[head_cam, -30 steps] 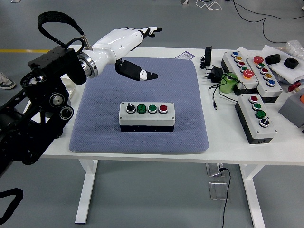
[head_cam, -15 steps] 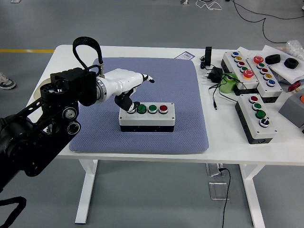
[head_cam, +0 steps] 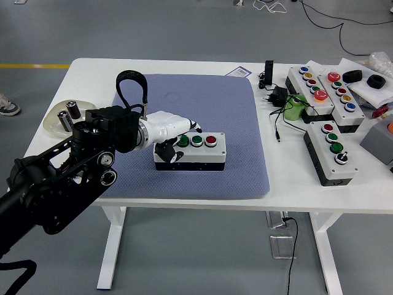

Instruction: Pick up the button,place it on the desk,press the button,press the button

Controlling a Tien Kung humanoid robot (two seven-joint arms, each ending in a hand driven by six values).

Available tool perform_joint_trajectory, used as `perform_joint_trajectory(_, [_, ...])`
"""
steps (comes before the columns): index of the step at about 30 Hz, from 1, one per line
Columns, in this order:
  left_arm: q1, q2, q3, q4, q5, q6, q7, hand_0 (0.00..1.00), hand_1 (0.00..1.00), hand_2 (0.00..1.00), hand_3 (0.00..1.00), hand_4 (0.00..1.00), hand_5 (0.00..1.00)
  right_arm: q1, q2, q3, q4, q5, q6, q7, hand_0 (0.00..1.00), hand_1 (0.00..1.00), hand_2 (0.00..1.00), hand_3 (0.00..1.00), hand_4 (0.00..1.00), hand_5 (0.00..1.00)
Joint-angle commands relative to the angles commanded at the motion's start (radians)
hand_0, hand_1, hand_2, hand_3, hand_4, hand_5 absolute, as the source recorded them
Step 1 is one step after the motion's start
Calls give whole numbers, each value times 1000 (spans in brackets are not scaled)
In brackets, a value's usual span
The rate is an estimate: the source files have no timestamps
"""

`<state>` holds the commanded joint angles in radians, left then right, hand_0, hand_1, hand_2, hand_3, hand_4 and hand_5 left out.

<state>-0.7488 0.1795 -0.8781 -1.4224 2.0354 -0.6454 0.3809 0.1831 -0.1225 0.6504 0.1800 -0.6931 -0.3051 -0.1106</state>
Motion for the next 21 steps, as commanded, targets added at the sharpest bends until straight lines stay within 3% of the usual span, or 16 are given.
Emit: perform_joint_trajectory(21, [2, -10, 32, 41, 0, 0, 3, 12, 30, 70, 887, 559, 2, -5, 0, -1, 0, 0, -1, -1, 651, 565, 599, 637, 252, 259])
